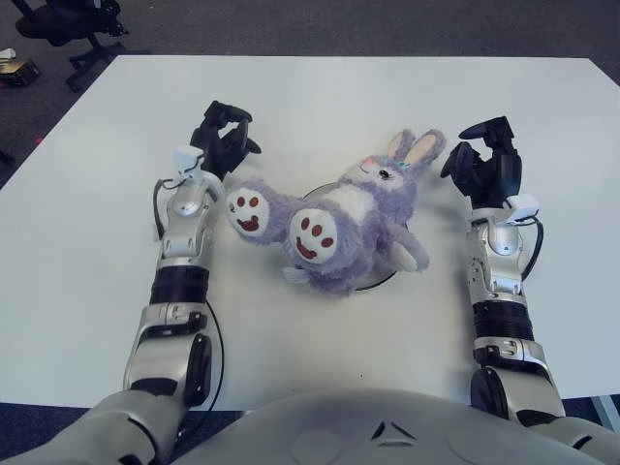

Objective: Put the doll into the plate.

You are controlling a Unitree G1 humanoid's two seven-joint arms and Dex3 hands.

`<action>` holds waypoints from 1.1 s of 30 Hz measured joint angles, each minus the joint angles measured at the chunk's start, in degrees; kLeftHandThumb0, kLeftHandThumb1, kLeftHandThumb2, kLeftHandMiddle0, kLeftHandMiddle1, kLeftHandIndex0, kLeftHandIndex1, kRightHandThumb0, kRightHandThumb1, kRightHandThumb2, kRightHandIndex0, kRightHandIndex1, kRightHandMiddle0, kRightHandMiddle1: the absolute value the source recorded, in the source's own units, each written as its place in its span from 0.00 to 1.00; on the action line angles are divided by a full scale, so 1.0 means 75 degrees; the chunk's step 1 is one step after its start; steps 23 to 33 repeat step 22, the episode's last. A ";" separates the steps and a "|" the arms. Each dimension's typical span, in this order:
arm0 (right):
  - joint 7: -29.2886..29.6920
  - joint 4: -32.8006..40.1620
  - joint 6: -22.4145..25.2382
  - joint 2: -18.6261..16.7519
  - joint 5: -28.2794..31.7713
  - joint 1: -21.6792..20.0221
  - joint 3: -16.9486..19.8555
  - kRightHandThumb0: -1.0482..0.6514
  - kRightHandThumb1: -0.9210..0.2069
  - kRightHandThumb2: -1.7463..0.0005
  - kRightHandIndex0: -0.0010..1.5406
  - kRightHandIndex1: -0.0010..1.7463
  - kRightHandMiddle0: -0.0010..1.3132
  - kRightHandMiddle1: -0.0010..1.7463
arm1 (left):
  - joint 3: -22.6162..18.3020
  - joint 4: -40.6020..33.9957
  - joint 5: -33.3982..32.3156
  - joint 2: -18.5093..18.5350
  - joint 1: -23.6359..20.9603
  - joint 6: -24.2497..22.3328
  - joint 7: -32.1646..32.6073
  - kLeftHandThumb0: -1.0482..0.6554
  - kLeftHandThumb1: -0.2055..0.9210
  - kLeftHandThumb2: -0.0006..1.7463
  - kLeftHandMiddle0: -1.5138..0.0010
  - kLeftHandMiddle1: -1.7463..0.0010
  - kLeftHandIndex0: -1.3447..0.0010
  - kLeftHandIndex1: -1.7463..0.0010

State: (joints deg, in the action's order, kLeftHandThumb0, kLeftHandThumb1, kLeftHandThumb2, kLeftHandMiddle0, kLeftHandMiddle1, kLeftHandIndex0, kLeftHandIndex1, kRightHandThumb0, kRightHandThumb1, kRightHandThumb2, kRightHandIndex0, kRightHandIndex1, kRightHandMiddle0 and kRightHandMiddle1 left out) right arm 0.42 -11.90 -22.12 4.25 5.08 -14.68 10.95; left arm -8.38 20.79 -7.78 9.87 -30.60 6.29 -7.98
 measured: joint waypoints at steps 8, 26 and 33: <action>0.0042 0.0146 0.0129 0.0021 0.0001 0.0037 0.0013 0.40 0.09 0.63 0.63 1.00 0.21 1.00 | -0.0041 0.0500 0.0114 -0.0046 -0.0296 -0.0016 0.0336 0.41 1.00 0.24 0.58 0.09 0.78 0.06; 0.0131 0.0171 0.0246 0.0071 -0.0015 0.0039 0.0019 0.40 0.09 0.63 0.63 1.00 0.21 1.00 | -0.0057 0.0870 0.0176 -0.0048 -0.0382 0.0105 0.0417 0.41 1.00 0.24 0.56 0.10 0.78 0.06; 0.0131 0.0171 0.0246 0.0071 -0.0015 0.0039 0.0019 0.40 0.09 0.63 0.63 1.00 0.21 1.00 | -0.0057 0.0870 0.0176 -0.0048 -0.0382 0.0105 0.0417 0.41 1.00 0.24 0.56 0.10 0.78 0.06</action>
